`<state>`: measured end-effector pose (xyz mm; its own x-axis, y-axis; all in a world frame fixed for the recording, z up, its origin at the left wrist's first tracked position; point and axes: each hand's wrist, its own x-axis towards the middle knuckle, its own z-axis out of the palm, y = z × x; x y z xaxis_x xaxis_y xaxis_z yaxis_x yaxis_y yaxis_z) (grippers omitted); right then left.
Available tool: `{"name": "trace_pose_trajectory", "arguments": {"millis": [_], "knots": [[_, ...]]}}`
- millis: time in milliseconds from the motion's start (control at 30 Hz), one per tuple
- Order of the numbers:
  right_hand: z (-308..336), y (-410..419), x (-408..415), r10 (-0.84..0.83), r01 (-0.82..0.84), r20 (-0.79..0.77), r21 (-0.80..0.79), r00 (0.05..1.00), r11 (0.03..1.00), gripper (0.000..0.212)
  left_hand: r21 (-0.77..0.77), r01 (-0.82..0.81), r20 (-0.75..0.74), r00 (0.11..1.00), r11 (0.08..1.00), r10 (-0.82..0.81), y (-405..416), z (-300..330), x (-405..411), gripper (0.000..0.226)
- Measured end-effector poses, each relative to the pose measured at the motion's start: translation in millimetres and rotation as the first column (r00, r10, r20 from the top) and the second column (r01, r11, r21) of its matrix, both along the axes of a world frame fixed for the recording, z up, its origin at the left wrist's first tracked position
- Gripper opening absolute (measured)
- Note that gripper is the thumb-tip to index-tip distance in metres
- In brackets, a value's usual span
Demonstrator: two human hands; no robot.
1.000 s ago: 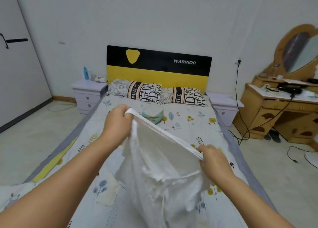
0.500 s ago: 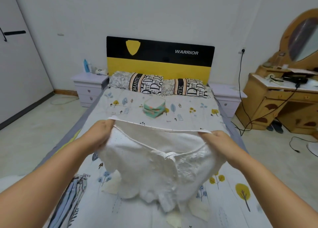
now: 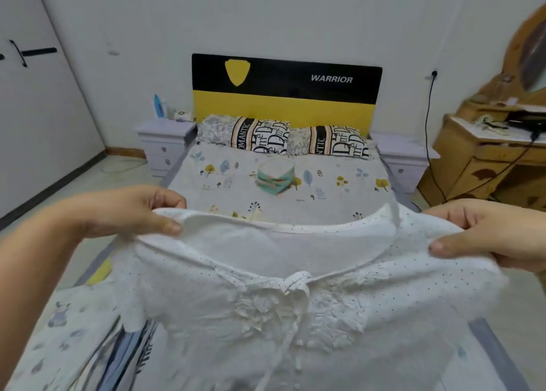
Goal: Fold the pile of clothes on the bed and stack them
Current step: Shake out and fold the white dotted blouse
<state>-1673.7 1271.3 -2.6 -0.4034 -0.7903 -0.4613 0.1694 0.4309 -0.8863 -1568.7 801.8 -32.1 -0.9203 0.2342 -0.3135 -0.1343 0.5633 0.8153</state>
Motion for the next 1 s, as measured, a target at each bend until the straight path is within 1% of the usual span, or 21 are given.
{"name": "trace_pose_trajectory", "arguments": {"millis": [100, 167, 233, 300, 367, 433, 500, 567, 667, 700, 767, 800, 900, 933, 967, 1000], "knots": [[-23.0, -11.8, -7.6, -0.166, 0.168, -0.040, 0.037, 0.985, 0.985, 0.031, -0.086, -0.186, -0.111, 0.978, 0.979, 0.176, 6.5, -24.0, -18.0, 0.024], [-53.7, -23.3, -15.5, -0.254, 0.272, -0.134, 0.138, 0.958, 0.952, 0.032, -0.158, -0.308, -0.165, 0.945, 0.938, 0.283, 15.3, -56.3, -31.1, 0.031], [-90.9, -35.5, -19.7, -0.306, 0.358, -0.228, 0.239, 0.924, 0.902, 0.021, -0.254, -0.351, -0.206, 0.930, 0.901, 0.304, 23.6, -96.8, -42.4, 0.037], [-134.6, -47.1, -22.7, -0.312, 0.425, -0.333, 0.353, 0.890, 0.834, 0.007, -0.332, -0.359, -0.225, 0.928, 0.873, 0.296, 30.3, -139.1, -50.8, 0.047], [-183.1, -56.5, -28.0, -0.282, 0.475, -0.430, 0.453, 0.858, 0.755, 0.017, -0.419, -0.350, -0.239, 0.933, 0.838, 0.270, 34.5, -181.7, -57.0, 0.053], [-230.6, -66.7, -33.7, -0.266, 0.505, -0.480, 0.479, 0.836, 0.718, 0.030, -0.508, -0.338, -0.245, 0.938, 0.792, 0.243, 36.9, -221.6, -63.1, 0.054], [-274.5, -76.3, -41.6, -0.277, 0.548, -0.521, 0.486, 0.807, 0.681, 0.038, -0.561, -0.331, -0.238, 0.942, 0.759, 0.236, 36.6, -257.6, -72.1, 0.055], [-313.3, -82.8, -50.7, -0.273, 0.598, -0.579, 0.499, 0.768, 0.627, 0.041, -0.613, -0.275, -0.201, 0.961, 0.740, 0.190, 34.8, -290.1, -84.2, 0.056], [-362.0, -90.5, -67.7, -0.217, 0.611, -0.632, 0.510, 0.744, 0.605, 0.039, -0.684, -0.193, -0.155, 0.981, 0.703, 0.118, 30.5, -332.3, -106.3, 0.055], [-374.5, -93.0, -75.3, -0.201, 0.614, -0.646, 0.514, 0.737, 0.599, 0.038, -0.695, -0.199, -0.167, 0.979, 0.691, 0.114, 28.0, -344.9, -115.1, 0.052], [-396.7, -97.0, -93.0, -0.185, 0.639, -0.688, 0.494, 0.702, 0.590, 0.037, -0.673, -0.267, -0.228, 0.962, 0.690, 0.150, 23.9, -367.6, -134.6, 0.046], [-405.8, -99.7, -101.7, -0.191, 0.668, -0.721, 0.463, 0.666, 0.582, 0.036, -0.638, -0.320, -0.264, 0.945, 0.700, 0.192, 22.2, -378.2, -145.0, 0.042], [-431.1, -107.5, -127.3, -0.263, 0.792, -0.828, 0.305, 0.495, 0.528, 0.020, -0.500, -0.489, -0.349, 0.869, 0.714, 0.351, 21.7, -412.0, -175.3, 0.026], [-441.6, -109.3, -134.1, -0.236, 0.803, -0.844, 0.316, 0.481, 0.505, 0.026, -0.465, -0.535, -0.351, 0.843, 0.705, 0.408, 22.2, -425.9, -183.0, 0.024], [-453.3, -109.4, -138.8, -0.178, 0.791, -0.841, 0.380, 0.511, 0.479, 0.038, -0.462, -0.558, -0.329, 0.830, 0.689, 0.451, 22.8, -440.9, -188.2, 0.029], [-465.5, -108.4, -141.6, -0.108, 0.765, -0.821, 0.464, 0.561, 0.447, 0.049, -0.506, -0.544, -0.281, 0.838, 0.669, 0.468, 22.1, -457.4, -190.1, 0.039]]}}
